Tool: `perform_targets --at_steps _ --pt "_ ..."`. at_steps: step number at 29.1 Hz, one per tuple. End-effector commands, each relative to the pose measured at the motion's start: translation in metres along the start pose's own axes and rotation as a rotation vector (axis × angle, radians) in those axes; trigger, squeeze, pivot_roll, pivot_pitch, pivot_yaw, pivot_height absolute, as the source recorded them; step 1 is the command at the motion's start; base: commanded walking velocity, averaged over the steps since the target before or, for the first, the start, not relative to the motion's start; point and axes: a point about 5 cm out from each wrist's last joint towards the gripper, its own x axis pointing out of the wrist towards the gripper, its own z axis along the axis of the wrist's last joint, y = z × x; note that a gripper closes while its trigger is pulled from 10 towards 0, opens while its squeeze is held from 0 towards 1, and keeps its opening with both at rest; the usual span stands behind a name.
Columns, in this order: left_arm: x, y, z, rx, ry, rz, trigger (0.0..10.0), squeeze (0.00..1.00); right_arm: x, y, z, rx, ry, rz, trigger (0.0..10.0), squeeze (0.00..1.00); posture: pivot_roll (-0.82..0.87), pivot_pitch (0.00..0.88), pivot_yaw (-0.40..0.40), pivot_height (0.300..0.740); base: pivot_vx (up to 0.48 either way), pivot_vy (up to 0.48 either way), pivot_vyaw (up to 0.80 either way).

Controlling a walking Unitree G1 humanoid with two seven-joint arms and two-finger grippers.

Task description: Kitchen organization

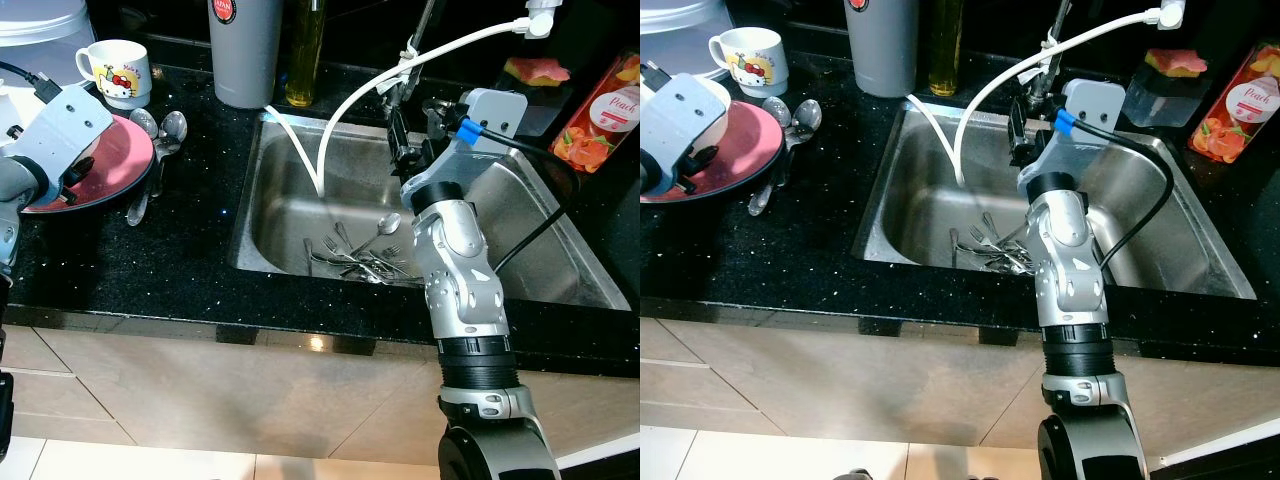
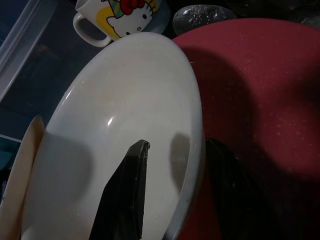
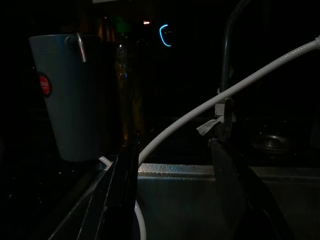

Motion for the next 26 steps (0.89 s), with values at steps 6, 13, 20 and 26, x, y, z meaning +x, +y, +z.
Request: perform_targets --at_steps 6,13,20,26 --pt "0.0017 -0.0095 -0.0101 -0.011 0.043 -0.047 10.0 0.00 -0.0022 -0.0036 -0.0002 -0.001 -0.002 -0.014 10.0 0.00 0.33 0.098 -0.127 0.740 0.000 0.000 0.00" --pt "0.0019 -0.0095 -0.0096 -0.011 0.042 -0.047 10.0 0.00 -0.0014 -0.0006 -0.0017 0.005 0.003 -0.003 10.0 0.00 0.33 0.099 -0.129 0.740 0.000 0.000 0.00" --pt "0.0021 -0.0096 -0.0092 -0.011 0.041 -0.047 10.0 0.00 -0.0013 -0.0010 -0.0016 0.006 0.004 -0.004 10.0 0.00 0.33 0.103 -0.134 0.740 0.000 0.000 0.00" --pt "0.0028 -0.0102 -0.0083 -0.011 0.041 -0.047 10.0 0.00 -0.0008 -0.0007 -0.0021 0.007 0.007 -0.001 10.0 0.00 0.34 0.104 -0.140 0.740 0.000 0.000 0.00"
